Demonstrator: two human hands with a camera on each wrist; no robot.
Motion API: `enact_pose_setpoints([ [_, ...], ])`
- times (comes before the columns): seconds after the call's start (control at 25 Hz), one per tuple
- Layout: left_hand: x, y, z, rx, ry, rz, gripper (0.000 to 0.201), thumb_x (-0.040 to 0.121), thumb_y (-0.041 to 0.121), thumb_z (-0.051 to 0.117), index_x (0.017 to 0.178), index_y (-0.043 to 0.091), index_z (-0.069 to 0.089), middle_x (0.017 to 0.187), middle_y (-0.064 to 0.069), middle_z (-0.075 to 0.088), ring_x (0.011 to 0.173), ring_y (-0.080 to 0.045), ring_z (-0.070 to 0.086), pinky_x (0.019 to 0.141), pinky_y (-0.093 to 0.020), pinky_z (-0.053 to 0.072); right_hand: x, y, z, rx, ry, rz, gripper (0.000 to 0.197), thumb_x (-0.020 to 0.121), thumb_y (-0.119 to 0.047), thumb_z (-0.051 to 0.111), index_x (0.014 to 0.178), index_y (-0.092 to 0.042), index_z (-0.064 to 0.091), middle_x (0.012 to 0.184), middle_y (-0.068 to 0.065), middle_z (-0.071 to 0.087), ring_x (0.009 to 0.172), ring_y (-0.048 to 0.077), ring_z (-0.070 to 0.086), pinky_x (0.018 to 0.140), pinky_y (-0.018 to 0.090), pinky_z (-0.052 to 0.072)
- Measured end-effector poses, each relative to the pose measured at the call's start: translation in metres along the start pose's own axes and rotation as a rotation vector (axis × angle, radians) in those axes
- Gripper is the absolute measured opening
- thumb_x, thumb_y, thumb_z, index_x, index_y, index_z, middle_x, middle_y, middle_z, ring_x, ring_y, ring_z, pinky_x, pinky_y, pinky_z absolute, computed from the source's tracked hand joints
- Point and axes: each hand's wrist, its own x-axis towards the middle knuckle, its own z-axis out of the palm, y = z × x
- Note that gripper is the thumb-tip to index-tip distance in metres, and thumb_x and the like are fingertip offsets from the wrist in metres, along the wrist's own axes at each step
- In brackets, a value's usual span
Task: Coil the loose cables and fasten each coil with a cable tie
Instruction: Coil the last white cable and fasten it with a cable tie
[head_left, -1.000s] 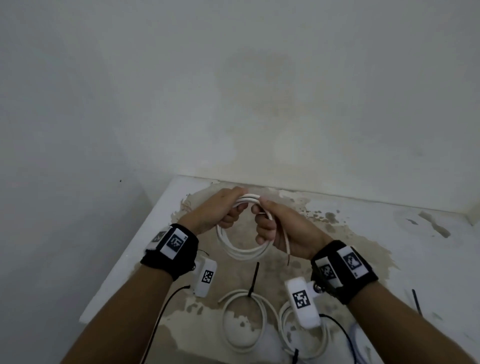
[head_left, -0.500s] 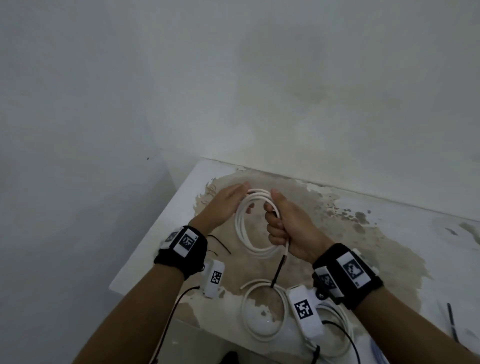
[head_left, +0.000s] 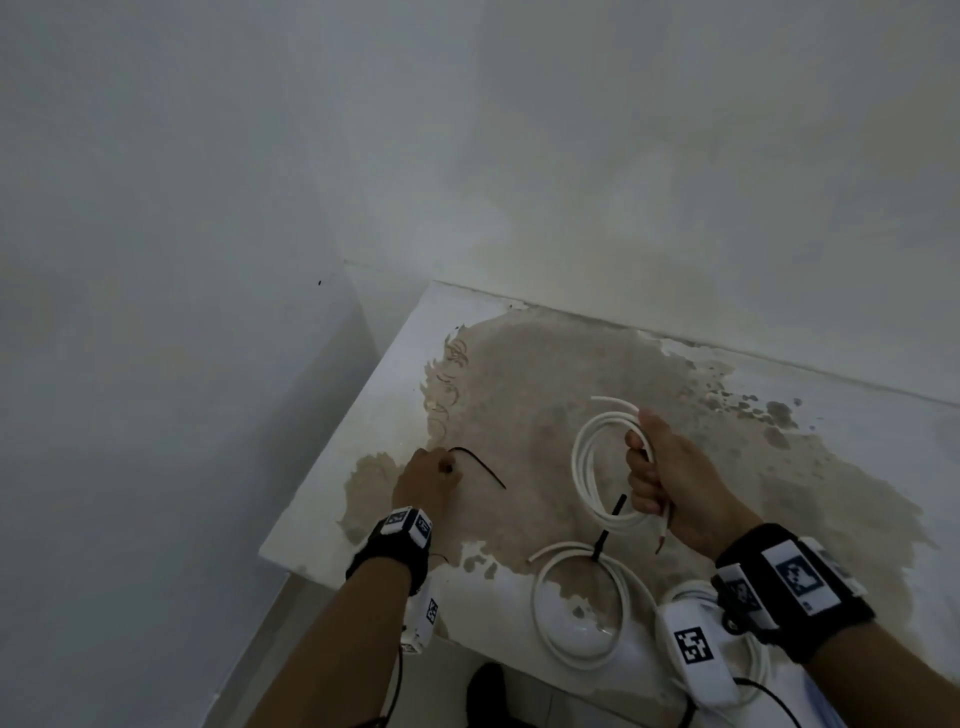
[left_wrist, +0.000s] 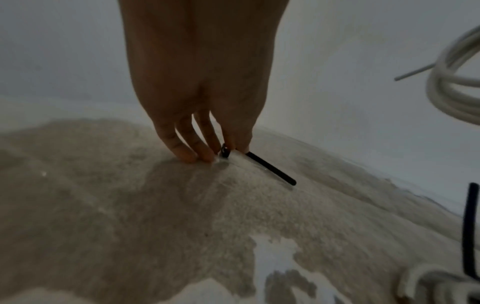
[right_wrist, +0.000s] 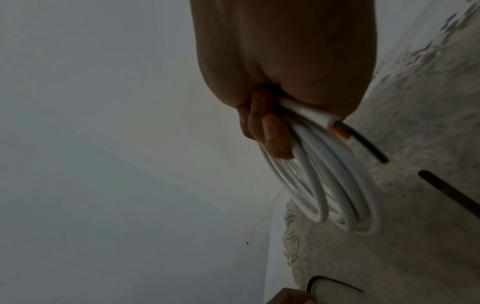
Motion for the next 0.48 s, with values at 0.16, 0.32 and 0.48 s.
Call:
enact_pose_setpoints([
  [0.16,0.012,0.002,0.002,0.018,0.074,-0.023,0.019,0.094,0.035,0.057,0.100,0.017,0.054,0.096,-0.002,0.047,0.087,-0.026,0.053,0.075,-0.033,0.041,0.000,0.002,-0.003,-0.002,0.029,0.009,0.046,0.105,-0.048,0.038,0.074,-0.014,0.042,0.055,0.000,0.020,0.044,0.012,0.014,0.040,0.025,0.020],
  [0.32,0.021,0.007,0.003,0.027,0.077,0.015,0.013,0.095,0.026,0.057,0.094,0.016,0.048,0.093,-0.006,0.056,0.081,-0.028,0.055,0.070,-0.035,0.044,-0.002,0.002,-0.006,0.010,0.044,0.008,0.046,0.105,-0.048,0.037,0.074,-0.014,0.043,0.055,0.000,0.021,0.043,0.012,0.015,0.040,0.024,0.022],
  [0.48,0.008,0.034,0.003,-0.104,0.045,0.203,0.013,0.094,0.020,0.060,0.103,0.013,0.054,0.076,-0.003,0.056,0.070,-0.022,0.054,0.062,-0.029,0.041,-0.005,0.003,-0.017,0.005,0.061,0.007,0.047,0.105,-0.049,0.037,0.076,-0.012,0.043,0.053,0.000,0.023,0.042,0.013,0.016,0.041,0.026,0.020],
])
